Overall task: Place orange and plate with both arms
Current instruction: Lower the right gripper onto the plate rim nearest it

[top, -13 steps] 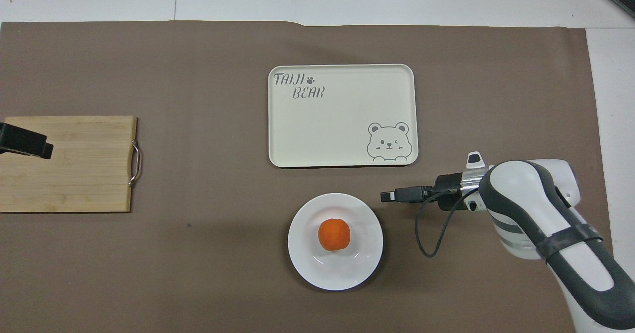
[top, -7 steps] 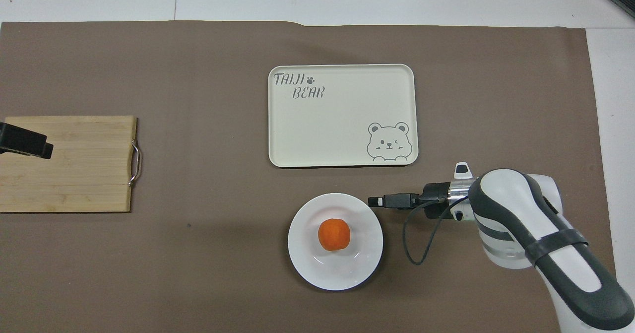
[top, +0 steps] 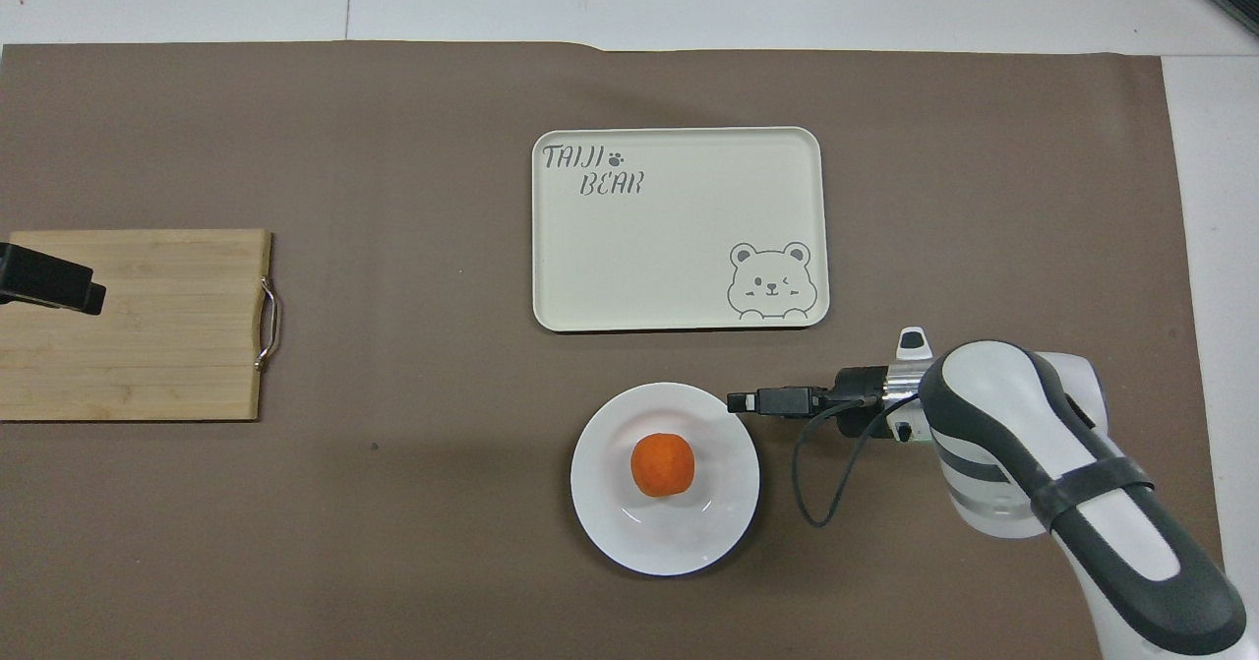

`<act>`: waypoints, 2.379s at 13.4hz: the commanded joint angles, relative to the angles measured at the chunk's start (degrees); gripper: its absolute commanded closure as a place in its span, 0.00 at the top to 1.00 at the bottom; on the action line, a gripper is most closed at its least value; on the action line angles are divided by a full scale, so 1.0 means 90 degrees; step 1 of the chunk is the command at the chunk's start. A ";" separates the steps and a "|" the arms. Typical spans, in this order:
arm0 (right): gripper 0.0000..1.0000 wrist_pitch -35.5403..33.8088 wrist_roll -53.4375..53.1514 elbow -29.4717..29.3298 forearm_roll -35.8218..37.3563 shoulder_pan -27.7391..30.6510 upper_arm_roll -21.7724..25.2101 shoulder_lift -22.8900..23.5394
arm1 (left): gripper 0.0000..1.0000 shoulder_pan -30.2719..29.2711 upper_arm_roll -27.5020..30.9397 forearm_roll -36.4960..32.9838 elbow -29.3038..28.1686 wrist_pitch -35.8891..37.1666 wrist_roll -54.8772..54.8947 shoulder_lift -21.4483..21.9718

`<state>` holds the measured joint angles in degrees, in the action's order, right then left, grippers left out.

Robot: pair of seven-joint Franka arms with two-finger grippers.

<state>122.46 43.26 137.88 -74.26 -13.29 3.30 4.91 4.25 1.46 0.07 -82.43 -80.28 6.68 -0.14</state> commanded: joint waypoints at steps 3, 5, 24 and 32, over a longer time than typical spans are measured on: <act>1.00 0.0094 0.0223 0.0081 -0.0226 -0.0007 -0.0006 -0.0038 | 1.00 -0.0072 -0.0054 0.0041 -0.0129 0.0024 -0.0039 0.0133; 1.00 0.0104 0.0223 0.0081 -0.0216 -0.0007 -0.0006 -0.0038 | 1.00 -0.0072 -0.0045 0.0041 -0.0129 0.0024 -0.0039 0.0133; 1.00 -0.0072 0.0408 0.0706 -0.0235 -0.0017 -0.0035 -0.0331 | 1.00 0.0016 -0.0054 0.0051 -0.0998 -0.0659 -0.0039 0.0446; 1.00 -0.0013 0.0408 0.0979 -0.0587 -0.0369 -0.0045 -0.0507 | 1.00 0.0026 -0.0113 0.0041 -0.0959 -0.0601 -0.0030 0.0436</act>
<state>121.73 44.86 144.67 -77.52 -16.78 2.93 2.34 4.26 0.26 0.15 -88.98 -84.66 6.65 2.13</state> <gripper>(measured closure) 0.000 0.000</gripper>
